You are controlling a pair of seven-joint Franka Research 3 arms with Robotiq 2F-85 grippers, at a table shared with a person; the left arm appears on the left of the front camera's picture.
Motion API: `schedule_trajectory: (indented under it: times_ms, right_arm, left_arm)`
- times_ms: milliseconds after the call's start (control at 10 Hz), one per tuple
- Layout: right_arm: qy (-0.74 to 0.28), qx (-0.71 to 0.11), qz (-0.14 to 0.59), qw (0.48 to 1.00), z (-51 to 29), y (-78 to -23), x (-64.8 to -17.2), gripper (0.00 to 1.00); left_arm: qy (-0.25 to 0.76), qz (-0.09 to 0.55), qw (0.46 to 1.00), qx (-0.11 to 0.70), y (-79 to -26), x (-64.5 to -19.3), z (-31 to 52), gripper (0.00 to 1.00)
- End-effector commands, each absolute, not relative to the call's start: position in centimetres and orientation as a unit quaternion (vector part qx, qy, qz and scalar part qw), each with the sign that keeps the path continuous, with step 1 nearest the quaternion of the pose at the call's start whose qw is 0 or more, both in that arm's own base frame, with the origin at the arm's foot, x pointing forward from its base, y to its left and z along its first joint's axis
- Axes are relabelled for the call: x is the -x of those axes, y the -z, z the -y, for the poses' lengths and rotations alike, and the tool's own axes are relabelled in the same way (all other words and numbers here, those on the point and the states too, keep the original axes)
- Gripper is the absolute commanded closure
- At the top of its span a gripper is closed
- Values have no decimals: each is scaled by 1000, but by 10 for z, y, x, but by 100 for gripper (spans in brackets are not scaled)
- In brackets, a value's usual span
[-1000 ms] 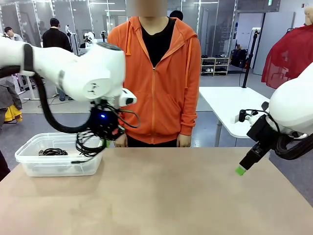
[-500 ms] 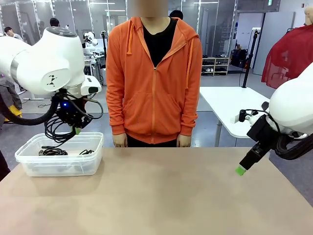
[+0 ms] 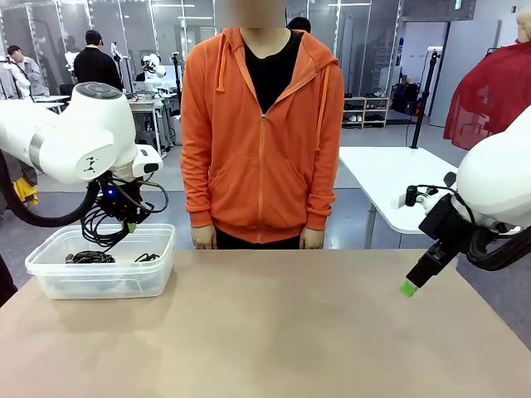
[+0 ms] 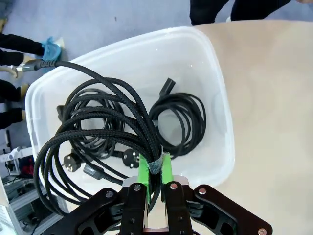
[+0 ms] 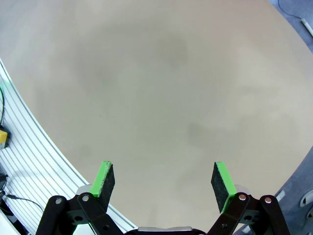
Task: Organize and store the cables.
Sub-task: Place the USB Extension Cable into the Organizing box.
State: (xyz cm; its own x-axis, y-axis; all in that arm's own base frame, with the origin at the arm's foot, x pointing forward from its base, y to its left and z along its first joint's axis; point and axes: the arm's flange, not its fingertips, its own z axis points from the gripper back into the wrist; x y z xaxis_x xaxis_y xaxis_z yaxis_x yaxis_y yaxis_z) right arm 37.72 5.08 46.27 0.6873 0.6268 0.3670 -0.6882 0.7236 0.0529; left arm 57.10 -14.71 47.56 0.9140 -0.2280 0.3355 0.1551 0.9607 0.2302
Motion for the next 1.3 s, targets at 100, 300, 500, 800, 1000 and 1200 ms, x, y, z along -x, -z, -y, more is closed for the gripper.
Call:
schedule_trajectory:
  times_ms: [100,300,500,800,1000,1200]
  right_arm:
    - [-355,-87,163,916,-50,-464,-377,0]
    - [-355,-87,163,916,-50,-464,-377,0]
    - [-355,-87,163,916,-50,-464,-377,0]
    - [-355,-87,163,916,-50,-464,-377,0]
    - [-355,-87,163,916,-50,-464,-377,0]
    - [-355,-87,163,916,-50,-464,-377,0]
  left_arm:
    - [91,183,974,-95,-466,-592,147,89]
    - [87,173,978,-78,-445,-601,149,89]
    - [76,165,982,-61,-431,-605,149,89]
    - [43,150,987,-39,-407,-605,151,74]
    - [29,144,988,-42,-401,-604,153,54]
    - [20,153,988,-22,-422,-599,151,28]
